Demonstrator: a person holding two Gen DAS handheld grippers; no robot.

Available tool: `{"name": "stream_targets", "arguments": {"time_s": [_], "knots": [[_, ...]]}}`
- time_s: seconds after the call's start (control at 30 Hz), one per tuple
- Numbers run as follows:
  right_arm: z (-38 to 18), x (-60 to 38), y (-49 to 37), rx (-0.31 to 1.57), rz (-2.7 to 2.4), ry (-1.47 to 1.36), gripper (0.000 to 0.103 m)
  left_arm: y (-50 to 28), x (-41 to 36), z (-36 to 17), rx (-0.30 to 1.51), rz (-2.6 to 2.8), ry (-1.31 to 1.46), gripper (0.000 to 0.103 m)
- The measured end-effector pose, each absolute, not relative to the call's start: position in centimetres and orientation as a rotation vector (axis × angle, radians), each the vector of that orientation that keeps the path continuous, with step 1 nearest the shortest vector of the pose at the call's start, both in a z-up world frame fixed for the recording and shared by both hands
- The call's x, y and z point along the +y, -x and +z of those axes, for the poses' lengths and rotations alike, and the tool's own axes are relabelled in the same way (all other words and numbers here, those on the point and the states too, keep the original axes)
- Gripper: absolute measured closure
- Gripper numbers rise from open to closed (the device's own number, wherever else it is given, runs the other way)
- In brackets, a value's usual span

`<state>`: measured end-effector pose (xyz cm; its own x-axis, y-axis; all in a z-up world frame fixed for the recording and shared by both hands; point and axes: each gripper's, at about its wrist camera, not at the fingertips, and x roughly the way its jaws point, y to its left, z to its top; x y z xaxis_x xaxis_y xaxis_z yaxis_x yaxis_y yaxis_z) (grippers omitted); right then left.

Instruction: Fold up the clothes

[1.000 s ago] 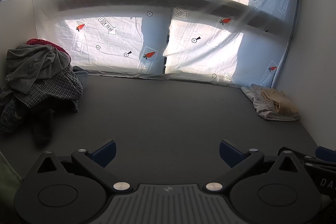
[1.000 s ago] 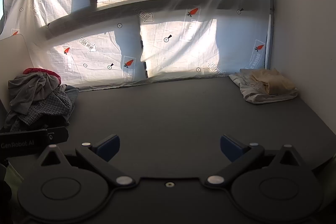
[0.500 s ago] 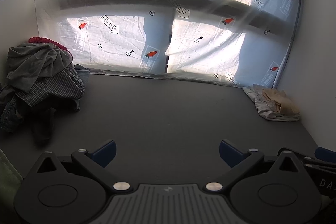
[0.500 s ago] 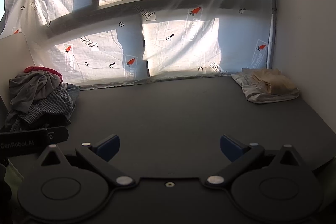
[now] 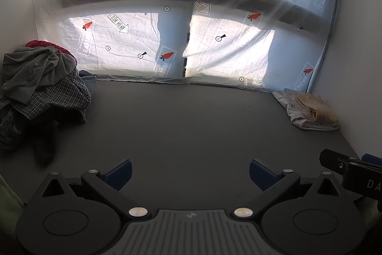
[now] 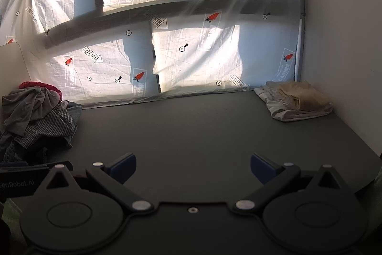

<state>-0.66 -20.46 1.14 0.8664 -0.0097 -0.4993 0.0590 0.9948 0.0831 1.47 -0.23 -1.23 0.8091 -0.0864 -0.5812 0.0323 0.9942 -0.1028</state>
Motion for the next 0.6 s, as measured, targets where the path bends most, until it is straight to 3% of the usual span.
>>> {"name": "stream_targets", "arguments": {"time_s": [0.4,0.6], "knots": [[0.3,-25.3,-5.0,0.45,0.037,-0.107,0.0,-8.9,-4.0,-2.1,0.64,-0.111,0.201,0.0],[0.6,-26.5,-11.7,0.417,0.07,-0.186,0.0,-13.8,-4.2,-0.9,0.584,-0.02,0.104,0.0]]}}
